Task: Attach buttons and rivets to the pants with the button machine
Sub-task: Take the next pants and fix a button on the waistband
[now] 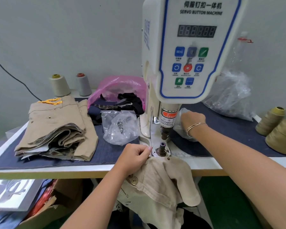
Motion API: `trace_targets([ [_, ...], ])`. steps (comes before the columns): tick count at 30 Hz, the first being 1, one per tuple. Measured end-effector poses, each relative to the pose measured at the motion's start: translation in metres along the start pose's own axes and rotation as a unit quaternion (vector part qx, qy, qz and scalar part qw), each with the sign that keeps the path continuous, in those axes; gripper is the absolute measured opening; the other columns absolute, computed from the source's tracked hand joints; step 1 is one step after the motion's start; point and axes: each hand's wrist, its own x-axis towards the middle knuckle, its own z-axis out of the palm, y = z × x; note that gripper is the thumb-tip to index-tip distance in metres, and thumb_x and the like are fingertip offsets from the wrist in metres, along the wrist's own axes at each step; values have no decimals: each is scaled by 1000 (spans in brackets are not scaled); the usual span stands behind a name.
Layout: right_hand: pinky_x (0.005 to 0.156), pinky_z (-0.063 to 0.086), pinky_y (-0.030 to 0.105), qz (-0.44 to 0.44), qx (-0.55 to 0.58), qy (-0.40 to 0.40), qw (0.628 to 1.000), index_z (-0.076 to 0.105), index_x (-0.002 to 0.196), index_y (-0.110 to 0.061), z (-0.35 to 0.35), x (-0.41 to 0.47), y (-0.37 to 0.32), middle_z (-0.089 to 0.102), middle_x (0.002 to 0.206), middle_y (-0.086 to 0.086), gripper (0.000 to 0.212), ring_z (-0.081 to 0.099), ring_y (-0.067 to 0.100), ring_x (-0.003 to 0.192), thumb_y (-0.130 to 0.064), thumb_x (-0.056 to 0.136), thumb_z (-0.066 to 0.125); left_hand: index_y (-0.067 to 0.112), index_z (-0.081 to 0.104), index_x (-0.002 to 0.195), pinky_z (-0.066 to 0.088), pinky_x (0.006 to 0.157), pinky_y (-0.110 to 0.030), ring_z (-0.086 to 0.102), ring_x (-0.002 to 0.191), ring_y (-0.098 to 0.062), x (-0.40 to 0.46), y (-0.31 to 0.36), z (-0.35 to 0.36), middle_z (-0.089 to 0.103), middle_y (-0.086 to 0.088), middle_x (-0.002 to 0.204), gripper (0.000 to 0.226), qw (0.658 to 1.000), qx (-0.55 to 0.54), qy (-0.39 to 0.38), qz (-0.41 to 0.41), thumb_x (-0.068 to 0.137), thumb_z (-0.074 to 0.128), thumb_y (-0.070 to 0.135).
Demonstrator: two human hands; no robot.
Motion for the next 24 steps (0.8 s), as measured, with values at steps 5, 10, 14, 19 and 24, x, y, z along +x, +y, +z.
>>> trace_targets([
  [5, 72, 43, 34, -16, -42, 34, 998, 59, 112, -16, 16, 1, 13, 60, 91, 0, 26, 63, 26, 93, -23, 87, 55, 22, 25, 52, 20, 52, -26, 21, 51, -9, 1, 0, 1, 23, 7, 50, 53, 1000, -2, 2, -7, 97, 52, 17],
  [10, 71, 38, 33, -11, -2, 16, 1000, 62, 100, -21, 20, 1, 21, 53, 77, -3, 18, 55, 25, 83, -29, 91, 49, 21, 25, 52, 20, 51, -23, 21, 50, -8, 1, 0, 1, 23, 8, 49, 53, 1000, -1, 1, -7, 97, 52, 18],
  [14, 76, 40, 33, -29, -4, 14, 999, 59, 109, -20, 16, -2, 23, 60, 98, 4, 20, 60, 27, 98, -26, 95, 45, 21, 25, 53, 20, 52, -24, 21, 51, -8, 1, 0, 1, 23, 8, 50, 52, 1000, 6, 3, -6, 97, 52, 18],
  [19, 79, 40, 31, -21, -36, -9, 999, 62, 113, -24, 17, -4, 22, 62, 110, 2, 25, 59, 24, 105, -23, 95, 45, 23, 24, 52, 19, 51, -23, 20, 50, -8, 1, -1, 2, 22, 10, 49, 54, 1000, 7, 3, -7, 97, 52, 18],
  [24, 98, 37, 28, 44, -38, -127, 990, 56, 126, -18, 6, 12, 11, 55, 130, -1, 32, 49, 19, 124, -26, 96, 50, 24, 24, 49, 20, 50, -23, 21, 49, -7, 2, 0, 2, 22, 9, 47, 56, 1000, 15, 3, -9, 97, 52, 19],
])
